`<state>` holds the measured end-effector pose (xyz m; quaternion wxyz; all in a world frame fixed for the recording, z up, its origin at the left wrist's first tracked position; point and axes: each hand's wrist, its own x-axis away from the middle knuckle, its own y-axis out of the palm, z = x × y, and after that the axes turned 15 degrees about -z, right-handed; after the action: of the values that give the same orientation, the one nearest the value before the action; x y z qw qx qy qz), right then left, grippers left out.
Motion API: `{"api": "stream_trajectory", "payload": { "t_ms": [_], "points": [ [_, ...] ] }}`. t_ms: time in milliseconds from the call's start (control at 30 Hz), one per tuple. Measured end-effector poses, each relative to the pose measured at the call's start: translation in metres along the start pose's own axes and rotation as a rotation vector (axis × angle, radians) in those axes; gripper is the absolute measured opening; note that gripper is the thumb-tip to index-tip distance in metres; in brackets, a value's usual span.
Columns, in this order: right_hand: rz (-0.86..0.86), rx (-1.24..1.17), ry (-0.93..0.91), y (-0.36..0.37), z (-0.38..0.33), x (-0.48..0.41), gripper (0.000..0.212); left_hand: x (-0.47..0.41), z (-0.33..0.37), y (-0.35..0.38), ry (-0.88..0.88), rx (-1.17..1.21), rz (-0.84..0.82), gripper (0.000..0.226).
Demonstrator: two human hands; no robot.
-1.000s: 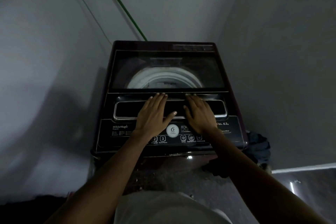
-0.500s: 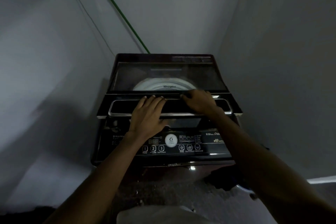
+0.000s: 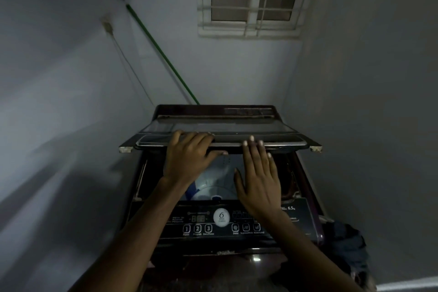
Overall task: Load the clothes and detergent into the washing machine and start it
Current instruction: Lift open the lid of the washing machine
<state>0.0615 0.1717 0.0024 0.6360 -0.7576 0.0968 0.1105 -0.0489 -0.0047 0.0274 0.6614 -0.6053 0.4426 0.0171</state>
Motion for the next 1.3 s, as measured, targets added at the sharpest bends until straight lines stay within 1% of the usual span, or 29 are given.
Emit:
{"api": "stream_trajectory", "payload": {
  "t_ms": [133, 200, 233, 300, 367, 467, 533, 600, 767, 867, 967, 1133, 1300],
  "points": [
    [0.044, 0.103, 0.001, 0.025, 0.009, -0.018, 0.079, 0.008, 0.02, 0.0, -0.081, 0.04, 0.065, 0.038],
    [0.101, 0.156, -0.032, 0.028, 0.016, -0.026, 0.081, 0.02, 0.033, 0.003, -0.096, 0.096, 0.083, 0.039],
    [0.13, 0.175, -0.053, 0.028, 0.02, -0.03, 0.081, 0.027, 0.037, 0.007, -0.094, 0.107, 0.071, 0.044],
    [0.174, 0.178, -0.094, 0.022, 0.024, -0.043, 0.08, 0.03, 0.034, 0.014, -0.099, 0.08, -0.005, 0.061],
    [0.221, 0.16, -0.119, 0.011, 0.025, -0.061, 0.079, 0.016, 0.027, 0.022, -0.117, 0.029, -0.058, 0.075],
    [0.242, 0.144, -0.146, -0.009, 0.029, -0.097, 0.083, -0.025, 0.016, 0.027, -0.161, -0.035, -0.039, 0.086],
    [0.237, 0.142, -0.157, -0.026, 0.032, -0.124, 0.087, -0.054, 0.007, 0.027, -0.188, -0.075, -0.019, 0.091],
    [0.22, 0.139, -0.153, -0.042, 0.034, -0.152, 0.086, -0.086, -0.001, 0.024, -0.218, -0.107, -0.025, 0.094],
    [0.125, 0.174, -0.099, -0.073, 0.039, -0.223, 0.083, -0.161, -0.032, 0.02, -0.232, -0.146, -0.14, 0.096],
    [0.081, 0.197, -0.084, -0.077, 0.044, -0.26, 0.089, -0.194, -0.052, 0.027, -0.225, -0.158, -0.222, 0.104],
    [0.003, 0.258, -0.095, -0.08, 0.054, -0.291, 0.094, -0.223, -0.062, 0.039, -0.253, -0.178, -0.281, 0.112],
    [-0.07, 0.312, -0.125, -0.08, 0.062, -0.338, 0.1, -0.261, -0.09, 0.062, -0.219, -0.208, -0.331, 0.109],
    [-0.088, 0.327, -0.121, -0.066, 0.077, -0.389, 0.106, -0.296, -0.113, 0.092, -0.152, -0.145, -0.402, 0.107]
  ]
}}
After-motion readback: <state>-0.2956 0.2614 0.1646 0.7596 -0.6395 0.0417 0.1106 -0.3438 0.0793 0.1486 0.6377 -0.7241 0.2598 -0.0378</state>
